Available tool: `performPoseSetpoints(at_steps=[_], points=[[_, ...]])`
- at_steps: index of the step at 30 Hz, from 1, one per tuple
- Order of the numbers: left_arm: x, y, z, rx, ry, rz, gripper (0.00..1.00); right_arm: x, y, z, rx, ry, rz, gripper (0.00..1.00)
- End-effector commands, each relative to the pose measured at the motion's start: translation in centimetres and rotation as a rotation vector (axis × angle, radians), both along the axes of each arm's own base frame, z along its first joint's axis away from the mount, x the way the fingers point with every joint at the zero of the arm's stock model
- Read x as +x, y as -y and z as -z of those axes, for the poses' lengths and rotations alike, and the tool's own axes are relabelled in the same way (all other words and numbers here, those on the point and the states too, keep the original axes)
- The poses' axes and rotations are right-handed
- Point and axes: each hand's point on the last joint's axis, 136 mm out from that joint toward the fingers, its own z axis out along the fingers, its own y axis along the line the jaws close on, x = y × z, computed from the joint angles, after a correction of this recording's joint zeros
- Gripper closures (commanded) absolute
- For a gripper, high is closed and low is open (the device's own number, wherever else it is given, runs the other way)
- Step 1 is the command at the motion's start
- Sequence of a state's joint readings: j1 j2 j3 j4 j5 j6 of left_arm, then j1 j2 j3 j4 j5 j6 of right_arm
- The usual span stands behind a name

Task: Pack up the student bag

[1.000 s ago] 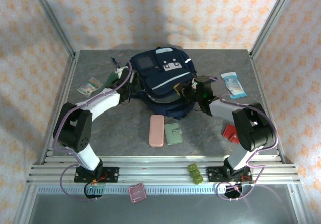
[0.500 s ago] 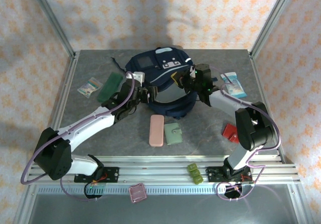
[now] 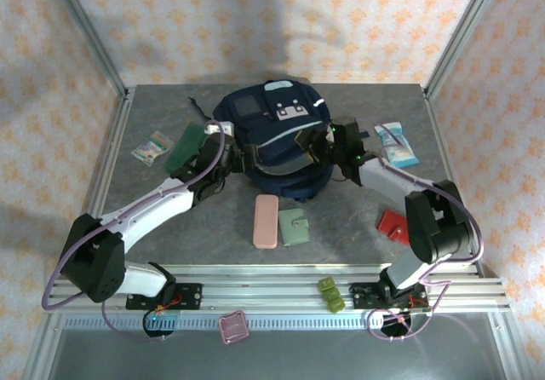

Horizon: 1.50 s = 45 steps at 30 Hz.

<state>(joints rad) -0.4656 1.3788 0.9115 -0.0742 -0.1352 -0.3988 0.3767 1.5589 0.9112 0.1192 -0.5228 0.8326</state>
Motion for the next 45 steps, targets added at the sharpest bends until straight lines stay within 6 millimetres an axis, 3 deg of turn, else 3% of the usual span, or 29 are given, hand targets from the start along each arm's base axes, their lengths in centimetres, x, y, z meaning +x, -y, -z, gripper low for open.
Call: performPoseSetpoints(at_steps=[1,5,9,11,12,15,19,21,27,35,42,45], points=[[1.6,-4.1,0.9,0.008,-0.073,-0.131,0.01,-2.1,3.3,0.2,-0.155,0.055,0.056,0.0],[4.8,-8.8,2.4,0.076,-0.156,-0.222,0.01,-4.7,5.6,-0.4,-0.211,0.094,0.09,0.0],[8.6,-13.0,4.8,0.152,-0.262,-0.304,0.0,-6.4,6.1,-2.5,-0.195,0.164,0.079,0.0],[10.3,-14.3,6.3,0.179,-0.3,-0.315,0.0,-6.9,6.2,-3.3,-0.181,0.192,0.077,0.0],[11.1,-14.7,8.0,0.175,-0.349,-0.304,0.0,-7.2,6.1,-3.8,-0.173,0.206,0.072,0.0],[13.1,-16.4,10.1,0.166,-0.414,-0.309,0.0,-7.9,6.2,-4.5,-0.158,0.227,0.067,0.0],[13.8,-18.9,12.9,0.095,-0.487,-0.328,0.0,-8.4,6.5,-4.5,-0.161,0.225,0.073,0.0],[13.5,-18.4,13.5,0.038,-0.495,-0.293,0.0,-8.6,6.8,-4.2,-0.167,0.218,0.083,0.0],[12.1,-15.4,12.8,-0.085,-0.46,-0.169,0.01,-8.2,6.3,-3.1,-0.128,0.195,0.087,0.0],[9.6,-16.0,15.3,0.058,-0.565,-0.181,0.01,-7.6,6.0,-2.8,-0.13,0.175,0.089,0.0],[10.3,-12.9,12.0,-0.062,-0.433,-0.072,0.01,-7.9,6.2,-1.4,-0.122,0.145,0.099,0.0],[10.2,-12.0,11.6,-0.085,-0.427,-0.021,0.01,-7.9,6.2,-1.4,-0.118,0.147,0.102,0.0]])
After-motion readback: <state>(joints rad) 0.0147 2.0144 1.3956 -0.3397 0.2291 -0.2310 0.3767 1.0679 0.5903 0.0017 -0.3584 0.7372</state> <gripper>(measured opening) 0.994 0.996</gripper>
